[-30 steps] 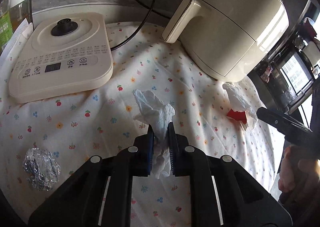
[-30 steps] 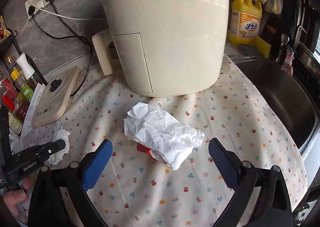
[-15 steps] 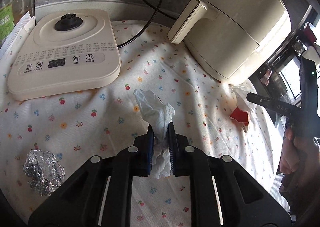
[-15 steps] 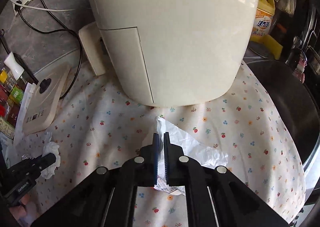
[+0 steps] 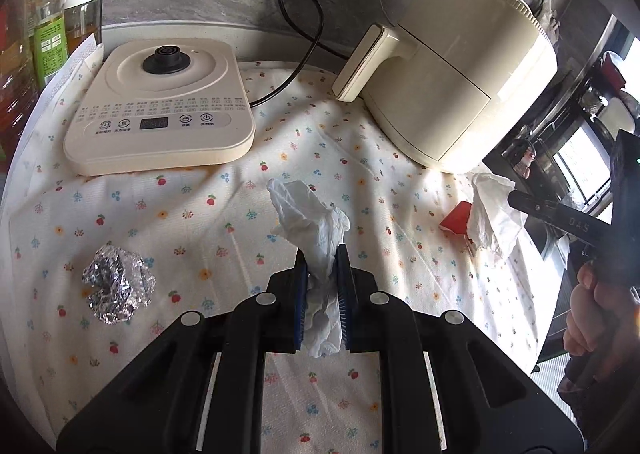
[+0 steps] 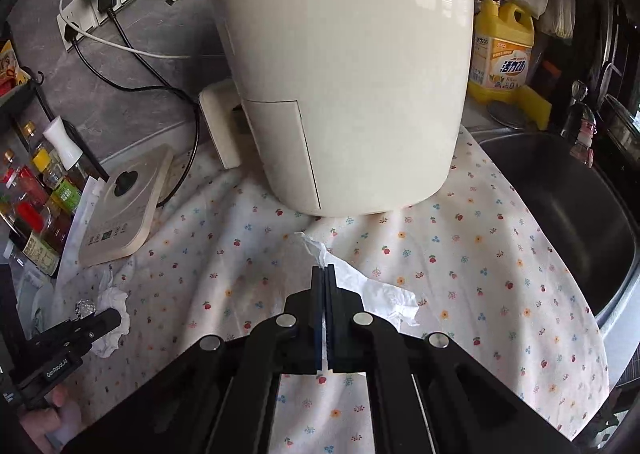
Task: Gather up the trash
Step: 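Lift the white tissue with the left gripper while the right gripper lifts the paper and red scrap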
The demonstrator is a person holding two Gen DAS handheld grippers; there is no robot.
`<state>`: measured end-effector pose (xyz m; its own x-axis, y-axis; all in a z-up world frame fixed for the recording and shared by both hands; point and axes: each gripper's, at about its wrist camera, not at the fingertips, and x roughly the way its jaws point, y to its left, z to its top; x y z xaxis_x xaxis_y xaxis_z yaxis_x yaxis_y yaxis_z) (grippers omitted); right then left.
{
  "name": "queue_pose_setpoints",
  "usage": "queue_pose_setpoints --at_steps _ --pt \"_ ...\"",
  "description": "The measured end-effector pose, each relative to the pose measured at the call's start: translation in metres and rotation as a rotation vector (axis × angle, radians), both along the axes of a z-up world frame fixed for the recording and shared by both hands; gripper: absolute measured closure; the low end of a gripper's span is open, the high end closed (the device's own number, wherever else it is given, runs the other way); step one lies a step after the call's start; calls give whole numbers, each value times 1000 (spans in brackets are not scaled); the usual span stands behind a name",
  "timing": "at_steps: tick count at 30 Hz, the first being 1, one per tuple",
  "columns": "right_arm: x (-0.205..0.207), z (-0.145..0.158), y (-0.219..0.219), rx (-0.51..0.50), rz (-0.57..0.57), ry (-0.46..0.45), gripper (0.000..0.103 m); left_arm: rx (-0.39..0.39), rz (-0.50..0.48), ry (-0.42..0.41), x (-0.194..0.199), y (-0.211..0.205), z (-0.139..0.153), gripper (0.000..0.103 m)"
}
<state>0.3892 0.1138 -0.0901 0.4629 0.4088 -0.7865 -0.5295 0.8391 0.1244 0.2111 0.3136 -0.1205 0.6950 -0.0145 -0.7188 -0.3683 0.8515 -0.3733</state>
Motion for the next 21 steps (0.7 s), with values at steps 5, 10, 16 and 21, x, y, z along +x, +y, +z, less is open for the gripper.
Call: queue_pose_setpoints --at_steps 5,10,16,21 --pt "-18 5 -18 11 7 0 102 1 23 -4 -12 -7 1 89" --pt "-37 15 -43 32 7 -13 102 8 9 -12 -17 -26 5 89" --pt "-59 25 -83 52 12 -29 102 39 -15 -4 -25 -62 12 89" --pt "-76 32 -112 83 43 -35 102 73 14 -24 -48 -93 29 89"
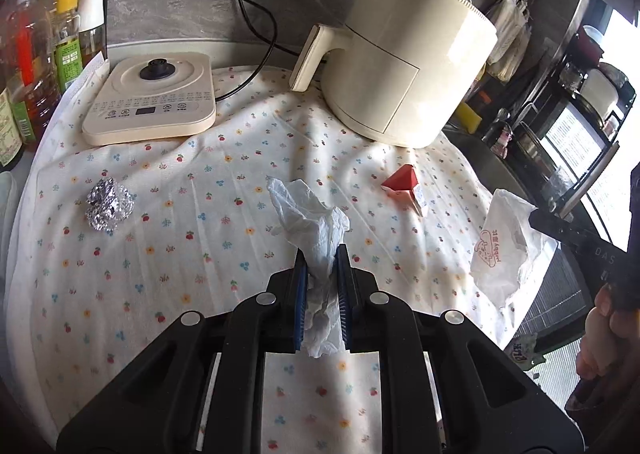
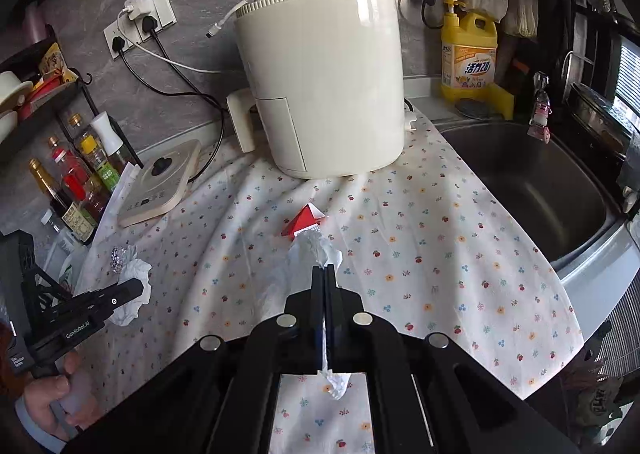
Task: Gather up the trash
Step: 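Lift the white tissue with the left gripper while the right gripper lifts the paper and red scrap, then carry the tissue and white paper down over the white bin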
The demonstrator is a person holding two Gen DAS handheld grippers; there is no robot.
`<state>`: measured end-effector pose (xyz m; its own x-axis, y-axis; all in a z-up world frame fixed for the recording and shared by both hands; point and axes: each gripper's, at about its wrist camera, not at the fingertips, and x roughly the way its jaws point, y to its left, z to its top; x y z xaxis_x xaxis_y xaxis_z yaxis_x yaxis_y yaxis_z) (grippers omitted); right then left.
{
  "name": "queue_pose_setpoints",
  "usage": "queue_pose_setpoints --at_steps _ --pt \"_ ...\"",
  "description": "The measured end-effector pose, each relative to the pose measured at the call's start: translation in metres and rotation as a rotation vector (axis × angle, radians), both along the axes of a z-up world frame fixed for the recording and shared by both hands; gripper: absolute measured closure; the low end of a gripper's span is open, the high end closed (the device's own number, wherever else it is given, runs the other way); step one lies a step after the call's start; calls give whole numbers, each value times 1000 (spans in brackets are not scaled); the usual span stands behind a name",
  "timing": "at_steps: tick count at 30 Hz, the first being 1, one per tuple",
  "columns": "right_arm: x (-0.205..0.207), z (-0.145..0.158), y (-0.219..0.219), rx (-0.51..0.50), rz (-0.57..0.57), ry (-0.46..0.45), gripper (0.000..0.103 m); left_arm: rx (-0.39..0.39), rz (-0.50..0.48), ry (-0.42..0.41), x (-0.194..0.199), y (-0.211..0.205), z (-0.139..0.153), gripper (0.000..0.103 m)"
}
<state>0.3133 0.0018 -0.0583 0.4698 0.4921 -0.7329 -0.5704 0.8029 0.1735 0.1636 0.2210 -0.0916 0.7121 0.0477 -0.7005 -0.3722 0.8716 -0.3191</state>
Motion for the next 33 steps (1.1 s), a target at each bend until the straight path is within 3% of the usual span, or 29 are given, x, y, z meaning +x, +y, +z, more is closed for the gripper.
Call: queue_pose_setpoints --at_steps 15,24,33 --pt "-50 20 -123 63 15 -1 102 41 40 3 -62 -118 27 89" --pt "-73 21 -215 60 -70 -13 102 48 -55 -23 -56 -195 35 89" --pt "-101 -1 -322 33 -252 32 102 30 -251 -2 -29 -286 19 89"
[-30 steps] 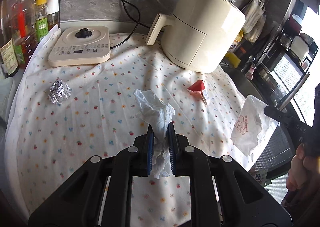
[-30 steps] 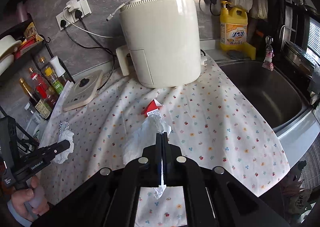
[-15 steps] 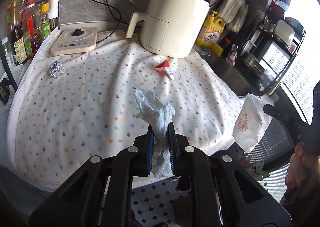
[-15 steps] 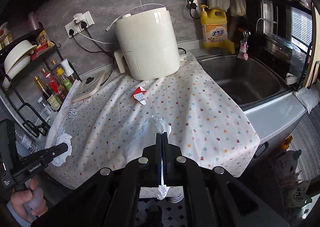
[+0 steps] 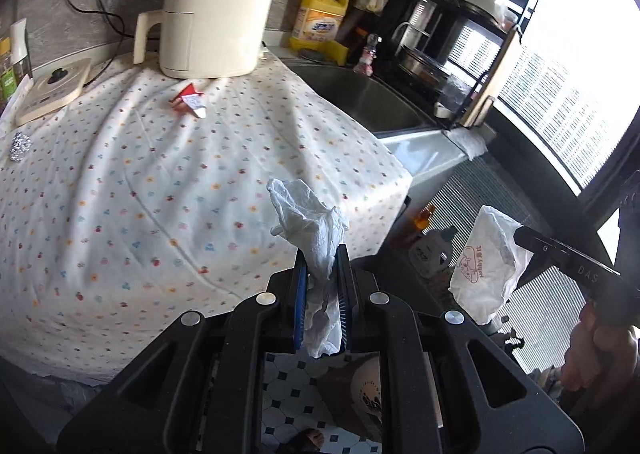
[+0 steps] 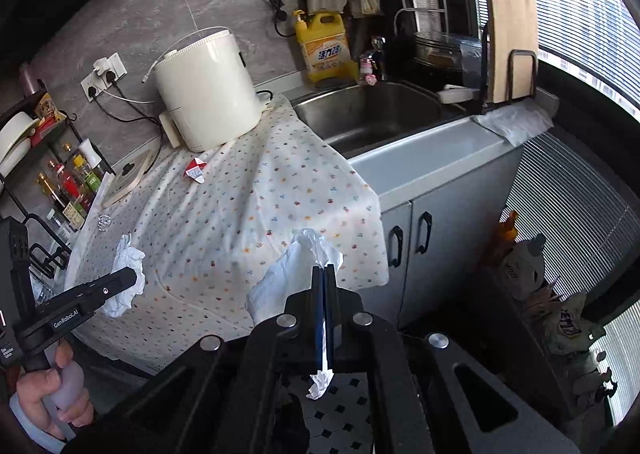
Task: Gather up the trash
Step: 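Carry the tissue and white paper down over the white bin, then open the right gripper over the bin while the left gripper releases the tissue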
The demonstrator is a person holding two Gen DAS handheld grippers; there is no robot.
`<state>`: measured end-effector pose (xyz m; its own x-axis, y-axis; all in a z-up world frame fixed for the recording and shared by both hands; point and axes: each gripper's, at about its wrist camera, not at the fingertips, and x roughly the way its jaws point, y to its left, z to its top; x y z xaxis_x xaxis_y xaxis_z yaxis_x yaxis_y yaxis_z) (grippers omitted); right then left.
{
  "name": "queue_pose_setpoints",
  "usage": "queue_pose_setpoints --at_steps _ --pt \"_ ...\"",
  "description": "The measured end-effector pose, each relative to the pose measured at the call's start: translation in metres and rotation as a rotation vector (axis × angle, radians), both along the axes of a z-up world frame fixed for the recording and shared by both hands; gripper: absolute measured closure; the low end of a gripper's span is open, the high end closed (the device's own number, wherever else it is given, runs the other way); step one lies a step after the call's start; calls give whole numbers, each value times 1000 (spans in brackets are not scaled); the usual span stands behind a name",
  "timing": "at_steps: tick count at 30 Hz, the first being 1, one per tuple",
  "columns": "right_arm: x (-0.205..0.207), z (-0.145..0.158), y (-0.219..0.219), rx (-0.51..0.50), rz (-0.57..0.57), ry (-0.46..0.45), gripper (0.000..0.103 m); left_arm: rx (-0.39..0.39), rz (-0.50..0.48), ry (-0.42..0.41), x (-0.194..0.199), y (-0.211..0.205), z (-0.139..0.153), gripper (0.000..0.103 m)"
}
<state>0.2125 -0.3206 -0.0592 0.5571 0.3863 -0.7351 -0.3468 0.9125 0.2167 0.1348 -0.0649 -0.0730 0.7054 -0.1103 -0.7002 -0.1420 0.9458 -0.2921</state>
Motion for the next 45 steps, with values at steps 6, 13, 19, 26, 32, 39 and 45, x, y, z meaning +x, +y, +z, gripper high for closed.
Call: queue_pose_setpoints --at_steps 6,13,19,26,32,39,45 --pt "-25 -24 -72 -26 -140 54 102 -17 -133 38 16 -60 -20 89" --pt "-54 -55 -133 -42 -262 124 102 -19 -262 96 24 -120 -46 89" --pt "-69 -92 -152 -53 -310 196 102 -8 -338 142 21 -149 -64 89" --pt "-80 -153 -151 -84 -327 285 102 30 -362 189 14 -149 -74 89" --pt "-84 -204 -149 -67 -346 375 101 81 -347 234 6 -135 -81 89" --pt "-97 -239 -147 -32 -338 485 79 107 -344 274 6 -132 -92 89" --pt "-117 -233 -167 -4 -393 472 56 114 -418 278 13 -158 -95 89"
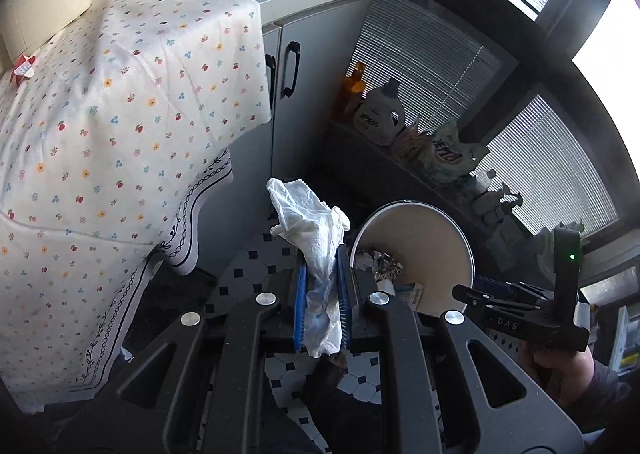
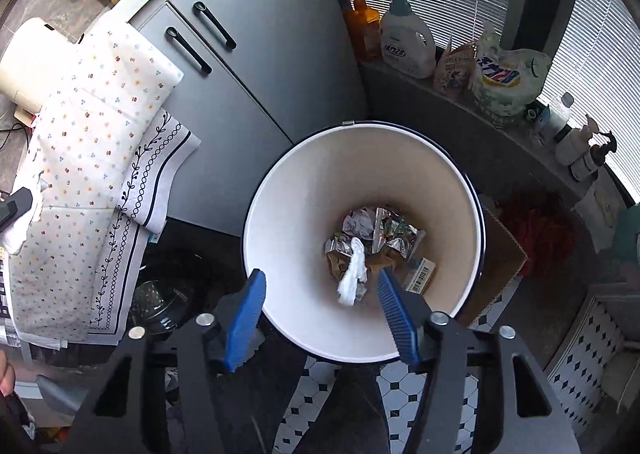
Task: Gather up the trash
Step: 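Open the right gripper over the bin while the left gripper releases the tissue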
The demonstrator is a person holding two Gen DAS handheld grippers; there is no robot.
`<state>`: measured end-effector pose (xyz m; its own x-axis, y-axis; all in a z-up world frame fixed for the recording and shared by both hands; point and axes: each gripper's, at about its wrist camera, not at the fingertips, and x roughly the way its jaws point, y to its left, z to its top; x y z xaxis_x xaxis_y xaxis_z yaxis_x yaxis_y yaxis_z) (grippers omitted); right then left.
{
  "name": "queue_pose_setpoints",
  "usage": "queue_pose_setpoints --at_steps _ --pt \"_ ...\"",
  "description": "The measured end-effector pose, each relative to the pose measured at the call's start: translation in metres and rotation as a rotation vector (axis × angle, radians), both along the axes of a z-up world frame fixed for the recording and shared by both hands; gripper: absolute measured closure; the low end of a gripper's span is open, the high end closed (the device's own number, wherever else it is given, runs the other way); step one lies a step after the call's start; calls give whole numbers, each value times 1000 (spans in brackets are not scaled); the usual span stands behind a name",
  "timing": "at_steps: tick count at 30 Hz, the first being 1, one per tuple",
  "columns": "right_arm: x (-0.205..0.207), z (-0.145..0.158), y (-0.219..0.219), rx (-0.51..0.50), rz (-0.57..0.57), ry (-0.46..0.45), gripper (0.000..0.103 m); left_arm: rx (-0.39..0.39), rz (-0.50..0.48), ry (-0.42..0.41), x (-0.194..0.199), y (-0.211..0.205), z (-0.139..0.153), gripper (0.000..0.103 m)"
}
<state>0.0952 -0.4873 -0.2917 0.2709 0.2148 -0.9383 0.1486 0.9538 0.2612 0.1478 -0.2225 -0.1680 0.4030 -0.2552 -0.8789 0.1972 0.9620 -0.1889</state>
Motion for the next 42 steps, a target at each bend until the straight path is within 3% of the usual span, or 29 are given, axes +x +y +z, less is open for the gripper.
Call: queue_pose_setpoints --at_steps 15,20,23,24,25,27,34,42 --pt "-58 58 -91 -48 -244 -85 60 -47 -264 15 5 -113 -5 89" --pt "-76 76 -108 -59 -296 -118 53 -69 -334 28 0 -142 -7 86" --pt "-84 81 -115 -57 -315 -128 51 -88 -364 42 -3 -153 -6 65" --pt "-85 82 -117 -56 -317 -129 51 -93 -373 44 -5 -155 -6 51" --pt "-86 83 -116 -59 -318 -130 51 -100 -384 45 -7 -157 -6 43" --pt "-85 84 -115 -82 -308 -132 51 -100 -404 51 -11 -158 -6 38" --pt "-68 89 -100 -68 -253 -157 49 -84 -323 59 -9 -129 -5 30" --pt "-31 107 -68 -59 -157 -206 39 -69 -160 -20 4 -72 19 17"
